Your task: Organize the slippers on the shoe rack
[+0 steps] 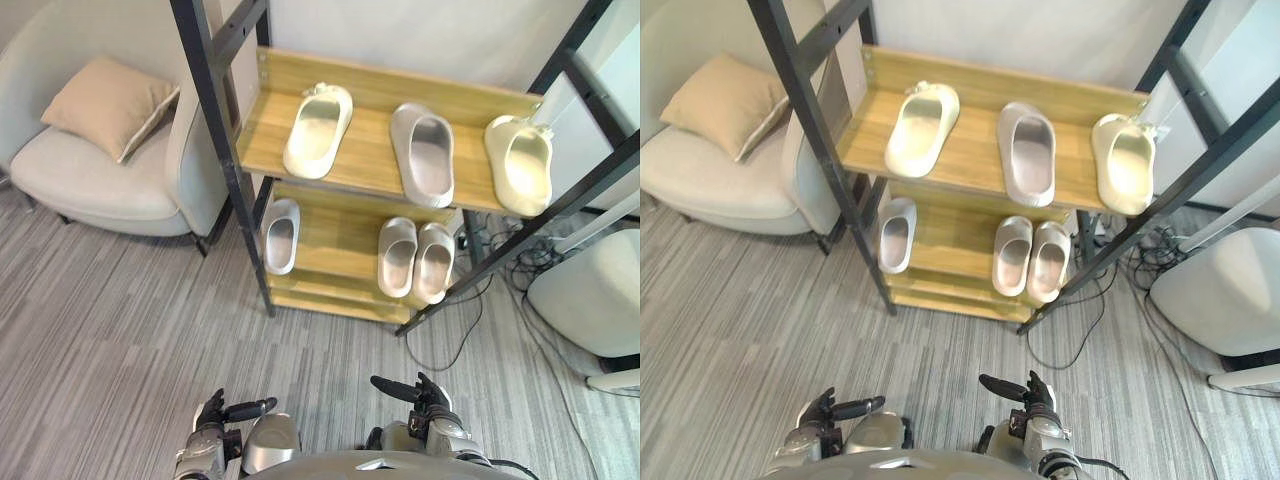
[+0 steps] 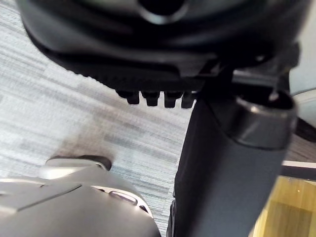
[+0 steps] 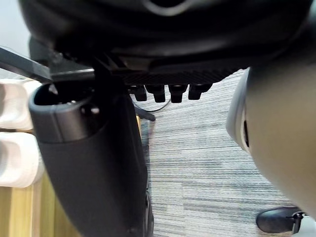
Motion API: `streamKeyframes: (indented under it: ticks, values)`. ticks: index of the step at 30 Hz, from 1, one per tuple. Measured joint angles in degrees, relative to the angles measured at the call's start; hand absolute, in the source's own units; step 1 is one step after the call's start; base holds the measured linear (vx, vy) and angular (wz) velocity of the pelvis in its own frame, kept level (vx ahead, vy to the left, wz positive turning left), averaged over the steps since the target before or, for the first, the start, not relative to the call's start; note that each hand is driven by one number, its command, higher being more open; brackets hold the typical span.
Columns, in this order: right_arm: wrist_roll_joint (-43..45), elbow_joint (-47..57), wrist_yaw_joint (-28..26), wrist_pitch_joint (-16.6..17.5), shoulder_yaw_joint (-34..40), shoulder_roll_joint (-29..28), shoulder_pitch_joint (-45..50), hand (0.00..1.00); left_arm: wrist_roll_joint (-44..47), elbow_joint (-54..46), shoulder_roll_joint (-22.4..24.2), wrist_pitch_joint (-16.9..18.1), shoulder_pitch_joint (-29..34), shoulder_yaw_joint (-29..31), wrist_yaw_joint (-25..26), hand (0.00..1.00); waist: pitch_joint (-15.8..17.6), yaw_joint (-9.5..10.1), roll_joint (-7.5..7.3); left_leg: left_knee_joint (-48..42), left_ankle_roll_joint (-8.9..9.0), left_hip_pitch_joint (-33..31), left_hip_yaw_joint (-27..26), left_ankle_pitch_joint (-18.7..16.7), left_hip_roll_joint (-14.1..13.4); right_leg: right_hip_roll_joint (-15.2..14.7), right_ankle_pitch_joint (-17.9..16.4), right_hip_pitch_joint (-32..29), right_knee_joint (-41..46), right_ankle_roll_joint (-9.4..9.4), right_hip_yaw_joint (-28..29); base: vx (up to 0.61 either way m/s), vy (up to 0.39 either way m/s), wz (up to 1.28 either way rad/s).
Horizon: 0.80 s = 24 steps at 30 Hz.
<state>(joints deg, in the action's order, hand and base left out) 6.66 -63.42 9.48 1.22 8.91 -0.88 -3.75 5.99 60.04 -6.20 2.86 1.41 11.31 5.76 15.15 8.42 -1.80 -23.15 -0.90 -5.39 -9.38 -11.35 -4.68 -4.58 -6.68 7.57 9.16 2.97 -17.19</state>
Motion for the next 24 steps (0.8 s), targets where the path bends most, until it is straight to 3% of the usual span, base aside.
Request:
streamKeyframes:
  ticks: [1,2,3,4,5,6,12,15,16,17,18,19,20,21,24]
  values:
    - [-0.1,0.0,-0.1,0.1,-0.1,0.1,0.0,1.0,0.0,0.2,-0.1,0.0,0.1,-0.3,0.0,1.0,-0.1,-0.03,0.14,0.3,0.02,0.7,-0.2,-0.8,-0.2,-0.3,-0.5,-0.8,2.3,0.86,0.4,0.15,0.086,-0.63]
    - [-0.3,-0.4,-0.2,0.1,-0.7,0.4,-0.1,1.0,-0.4,1.0,-0.2,-0.1,0.1,-1.1,-0.1,1.0,-0.6,-0.01,0.42,2.6,-0.06,3.4,-1.5,-3.1,-0.7,-1.8,-2.7,-5.2,12.6,3.96,0.9,0.25,0.044,-0.45]
    - [-2.2,-0.3,-0.7,0.3,-2.4,0.6,-0.4,1.0,-1.0,2.1,-2.5,-0.9,0.6,-3.3,-0.6,1.0,-1.7,-2.16,-1.42,4.7,-1.13,8.7,-1.9,-4.4,0.6,-7.1,-5.2,-13.5,21.3,1.12,-4.8,0.31,-0.033,-0.23]
    - [-2.2,-0.5,-0.7,0.2,-2.9,0.6,-0.2,1.0,-1.0,2.1,-2.8,-1.0,0.7,-3.4,-0.7,1.0,-1.9,-2.21,-1.95,4.2,-0.28,8.2,-1.1,-4.7,1.5,-5.7,0.4,-13.5,12.8,-0.13,-4.0,0.34,-0.162,0.17]
    - [-2.2,-1.0,-0.7,0.2,-2.8,1.9,-0.4,1.0,-1.0,2.2,-1.5,-1.0,0.8,-3.4,-0.5,1.0,-2.6,-2.42,0.16,3.8,0.52,7.7,-0.5,-5.1,0.5,-4.7,0.0,-12.7,11.1,-0.82,-4.6,0.2,-0.176,0.13]
    - [-2.2,-1.0,-0.7,0.2,-2.8,2.4,-0.4,1.0,-1.0,2.2,-1.2,-1.0,1.2,-3.4,-0.6,1.0,-2.6,-2.51,0.91,3.9,0.68,7.5,-0.4,-5.2,0.3,-4.1,0.1,-12.6,10.4,-0.92,-4.7,0.16,-0.114,0.0]
    - [-2.1,-1.5,-0.7,0.0,-2.2,3.0,0.7,1.0,-1.6,1.8,-0.9,-0.9,1.3,-3.3,-0.6,1.0,-2.8,-2.74,1.15,4.8,2.29,6.7,4.7,-4.7,-0.8,-1.4,1.3,-8.9,3.8,-1.35,-7.9,0.02,-0.055,0.27]
    - [-2.0,-1.1,-0.3,0.0,-0.9,3.4,1.2,1.0,-1.3,0.0,0.4,-0.8,1.0,-1.3,-0.6,1.0,-1.8,-1.94,2.25,-16.2,5.31,-3.3,4.9,-4.4,-3.5,0.6,2.6,-4.4,-1.8,-1.91,-9.3,-0.02,-0.014,0.56]
    - [-2.0,-1.1,-0.3,0.0,-0.9,3.4,1.2,1.0,-1.2,0.0,0.4,-0.8,1.1,-1.3,-0.6,1.0,-1.8,-1.87,2.26,-16.7,5.37,-3.6,4.8,-4.3,-3.6,0.6,2.6,-4.3,-1.8,-1.92,-9.2,0.02,0.08,0.14]
    - [-2.0,-1.0,-0.2,0.1,-0.9,3.3,1.7,1.0,-1.0,-0.7,0.5,-0.1,1.3,-1.3,-0.7,1.0,-1.8,-0.94,2.44,-15.1,4.18,-4.5,4.5,-6.4,-3.8,0.3,2.6,-3.5,-2.0,-1.88,-9.0,0.03,0.164,-0.05]
    - [-2.0,-0.5,-0.1,0.1,-0.9,3.5,1.6,1.0,-1.0,-0.7,1.5,0.0,1.2,-1.5,-0.7,1.0,-1.8,-1.07,4.08,-5.9,3.87,-4.5,5.9,-5.1,-3.4,0.6,2.5,-3.7,-1.7,-1.16,-8.8,0.02,0.155,-0.15]
    - [-2.0,-0.5,-0.1,0.0,-0.8,3.6,1.2,1.0,-1.0,-0.5,1.6,-0.1,1.0,-1.5,-0.7,1.0,-1.6,-0.8,4.07,-4.5,2.56,-3.4,5.1,-4.2,-2.9,0.0,2.3,-4.0,-1.0,-0.59,-8.0,0.06,0.161,-0.16]
    - [-2.0,-0.5,-0.2,0.0,-1.2,2.4,1.1,1.0,-1.1,-0.1,0.6,-0.2,1.1,-1.7,-0.7,1.0,-2.5,-0.69,2.27,0.2,2.35,-2.3,4.3,-1.9,-0.7,-1.1,2.8,-5.3,-1.4,0.28,-6.3,0.11,0.062,-0.09]
    - [-2.0,-0.5,-0.2,0.0,-1.1,2.1,1.1,1.0,-1.1,-0.1,0.3,-0.3,1.0,-1.9,-0.6,1.0,-2.7,-0.95,1.81,1.6,1.75,-1.8,4.1,-1.2,0.0,-1.4,3.0,-5.7,-1.9,0.52,-5.7,0.17,0.044,-0.04]
    - [-2.0,-1.0,-0.3,-0.2,-1.0,1.7,1.1,1.0,-1.0,0.5,0.0,-0.9,1.2,-3.0,-0.3,1.0,-2.7,-0.81,1.8,1.3,1.43,-0.5,3.7,-1.0,1.1,-1.7,3.9,-3.6,-4.9,0.8,-4.0,0.15,0.039,-0.12]
